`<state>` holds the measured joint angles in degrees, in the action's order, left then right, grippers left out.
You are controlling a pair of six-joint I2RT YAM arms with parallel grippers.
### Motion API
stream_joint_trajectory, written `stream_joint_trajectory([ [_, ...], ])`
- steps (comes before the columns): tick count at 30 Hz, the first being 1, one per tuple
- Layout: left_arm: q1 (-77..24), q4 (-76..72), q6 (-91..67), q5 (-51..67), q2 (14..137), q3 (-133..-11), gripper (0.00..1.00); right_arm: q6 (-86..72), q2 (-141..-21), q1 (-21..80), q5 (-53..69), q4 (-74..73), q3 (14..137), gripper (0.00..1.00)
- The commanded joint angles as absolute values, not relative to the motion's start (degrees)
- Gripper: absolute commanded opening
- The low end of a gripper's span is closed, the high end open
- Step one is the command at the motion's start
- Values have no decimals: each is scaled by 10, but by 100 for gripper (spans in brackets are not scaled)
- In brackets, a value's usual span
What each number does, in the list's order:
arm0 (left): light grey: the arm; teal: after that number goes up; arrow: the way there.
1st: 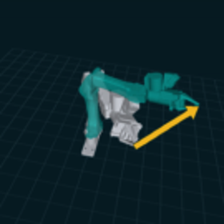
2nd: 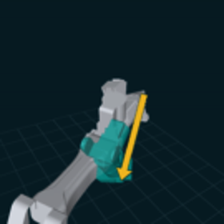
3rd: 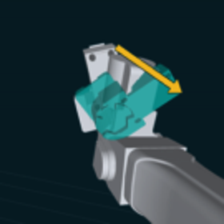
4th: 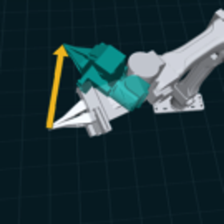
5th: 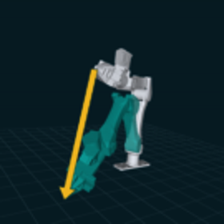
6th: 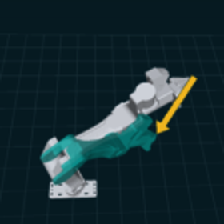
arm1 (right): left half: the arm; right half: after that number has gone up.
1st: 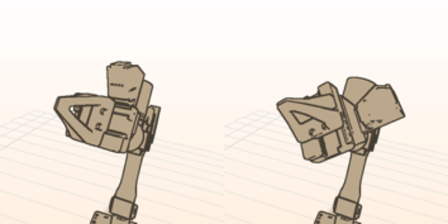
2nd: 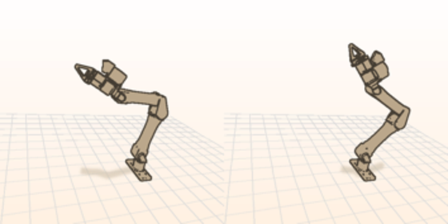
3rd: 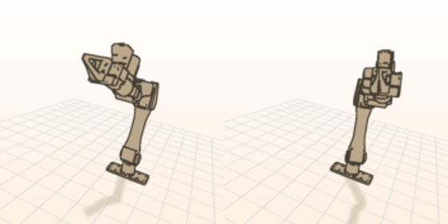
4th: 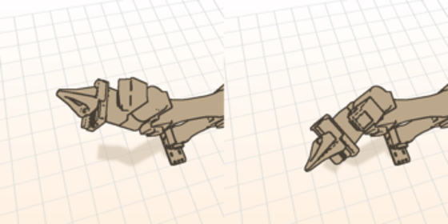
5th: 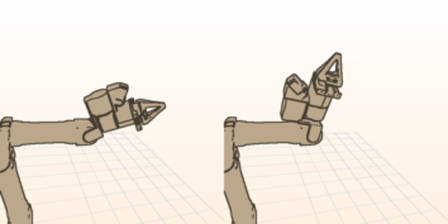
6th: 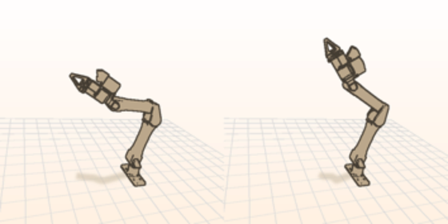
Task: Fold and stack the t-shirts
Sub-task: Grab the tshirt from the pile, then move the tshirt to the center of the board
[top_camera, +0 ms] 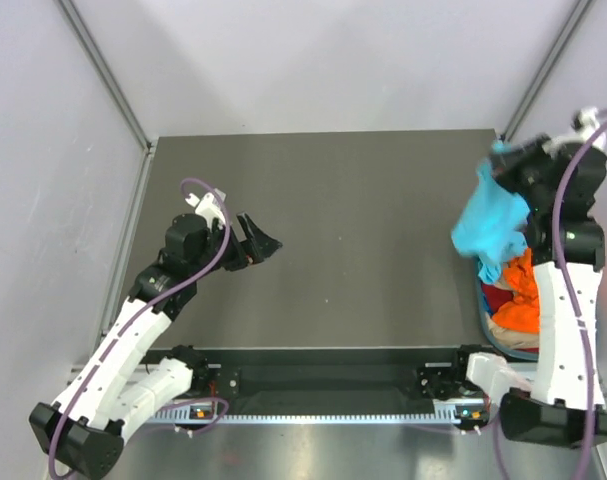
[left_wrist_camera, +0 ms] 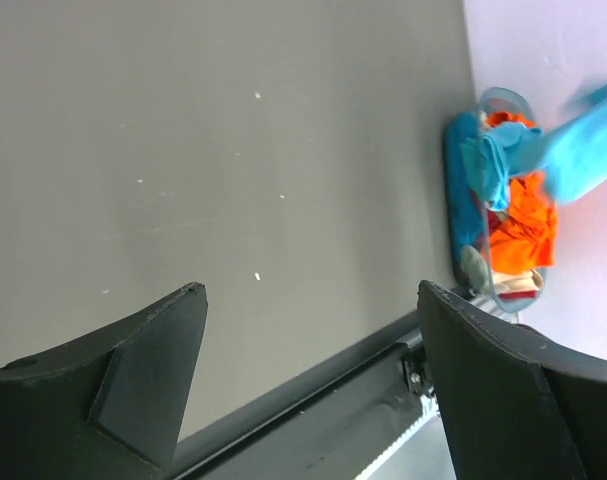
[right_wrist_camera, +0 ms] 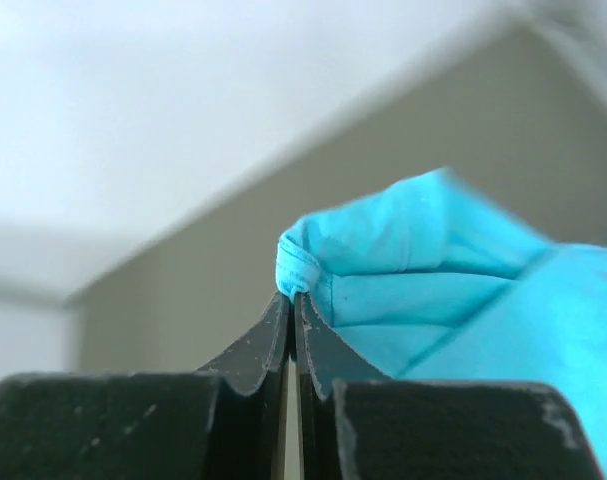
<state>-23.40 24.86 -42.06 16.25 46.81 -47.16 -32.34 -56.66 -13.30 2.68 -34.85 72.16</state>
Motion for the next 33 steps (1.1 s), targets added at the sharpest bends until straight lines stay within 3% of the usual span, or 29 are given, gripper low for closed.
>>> stream_joint_trajectory([
  [1, -231, 242, -408, 117, 479, -490, 90, -365, -603, 0, 176, -211, 843, 0],
  [4, -229, 257, -424, 114, 492, -504, 86, -334, -678, 193, 166, -234, 956, 0],
  [8, -227, 301, -410, 83, 489, -525, 86, -320, -732, 271, 92, -276, 953, 0],
  [13, -225, 370, -378, 21, 479, -555, 86, -354, -736, 284, 93, -187, 730, 5],
  [16, -224, 388, -367, 4, 476, -555, 88, -356, -770, 295, 118, -159, 629, 28],
  [21, -225, 334, -359, 62, 504, -517, 91, -324, -784, 295, 13, -220, 603, 42],
  [26, -223, 170, -404, 137, 605, -470, 91, -307, -816, 276, -87, -255, 649, 43],
  [33, -224, 125, -409, 177, 781, -497, 85, -298, -816, 272, -50, -203, 568, 41],
])
